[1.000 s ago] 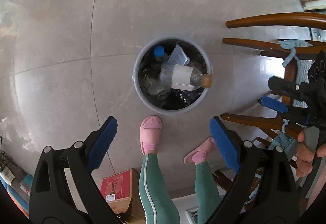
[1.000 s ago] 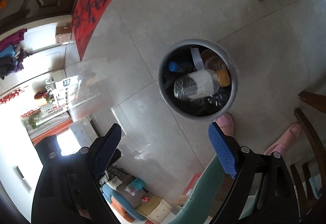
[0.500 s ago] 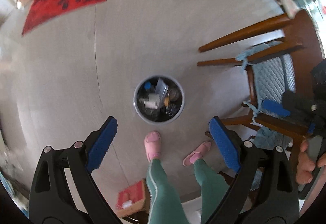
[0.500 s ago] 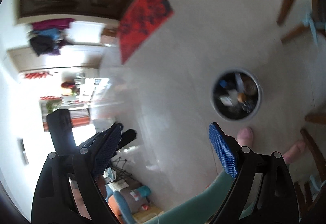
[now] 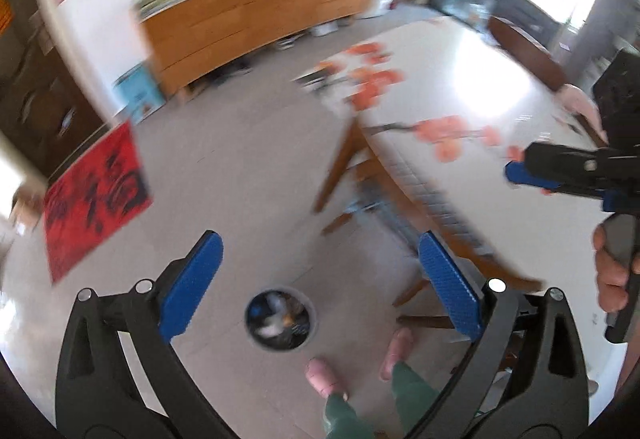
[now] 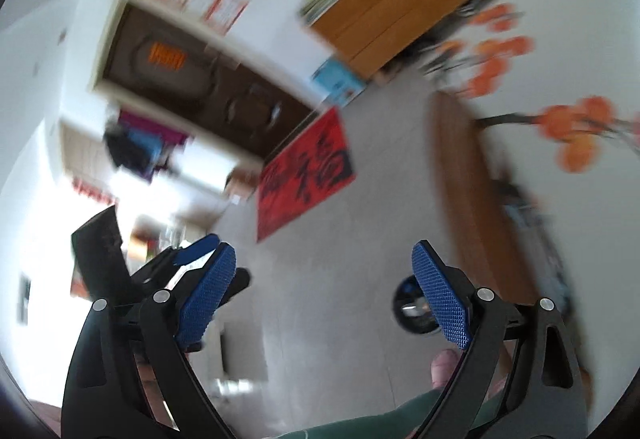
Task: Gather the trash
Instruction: 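Return both tools to the table toward the clear clamshell and blue gum box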
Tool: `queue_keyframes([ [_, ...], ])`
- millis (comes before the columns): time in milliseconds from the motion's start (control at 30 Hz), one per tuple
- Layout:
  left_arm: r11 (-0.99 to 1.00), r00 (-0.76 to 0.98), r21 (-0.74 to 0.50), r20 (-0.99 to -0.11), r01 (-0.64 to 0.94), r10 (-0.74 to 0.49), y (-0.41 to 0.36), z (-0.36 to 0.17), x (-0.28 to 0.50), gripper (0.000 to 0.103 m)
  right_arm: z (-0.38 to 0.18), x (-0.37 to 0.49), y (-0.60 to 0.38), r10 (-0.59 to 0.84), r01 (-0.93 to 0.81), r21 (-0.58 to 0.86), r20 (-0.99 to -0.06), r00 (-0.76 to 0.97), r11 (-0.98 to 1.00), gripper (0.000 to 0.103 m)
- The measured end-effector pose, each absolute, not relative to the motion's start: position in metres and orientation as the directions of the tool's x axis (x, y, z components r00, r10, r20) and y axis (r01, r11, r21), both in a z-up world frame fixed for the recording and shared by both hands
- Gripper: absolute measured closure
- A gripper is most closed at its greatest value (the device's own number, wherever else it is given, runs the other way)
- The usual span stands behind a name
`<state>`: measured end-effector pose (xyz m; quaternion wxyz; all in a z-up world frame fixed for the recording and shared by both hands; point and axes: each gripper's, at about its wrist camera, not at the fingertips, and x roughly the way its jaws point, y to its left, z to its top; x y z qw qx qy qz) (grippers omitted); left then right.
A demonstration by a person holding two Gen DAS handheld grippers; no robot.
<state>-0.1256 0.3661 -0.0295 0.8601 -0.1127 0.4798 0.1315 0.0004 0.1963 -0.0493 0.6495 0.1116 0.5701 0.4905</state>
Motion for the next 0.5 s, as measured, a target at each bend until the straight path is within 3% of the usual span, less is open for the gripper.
queue_keyframes([
  [500, 0.982, 0.47, -0.186, -0.868, -0.007, -0.161, 0.179, -0.037, 0.05, 0.007, -0.072, 0.097, -0.133, 0.647, -0.161, 0.628, -0.722, 0.246, 0.762, 0.014],
])
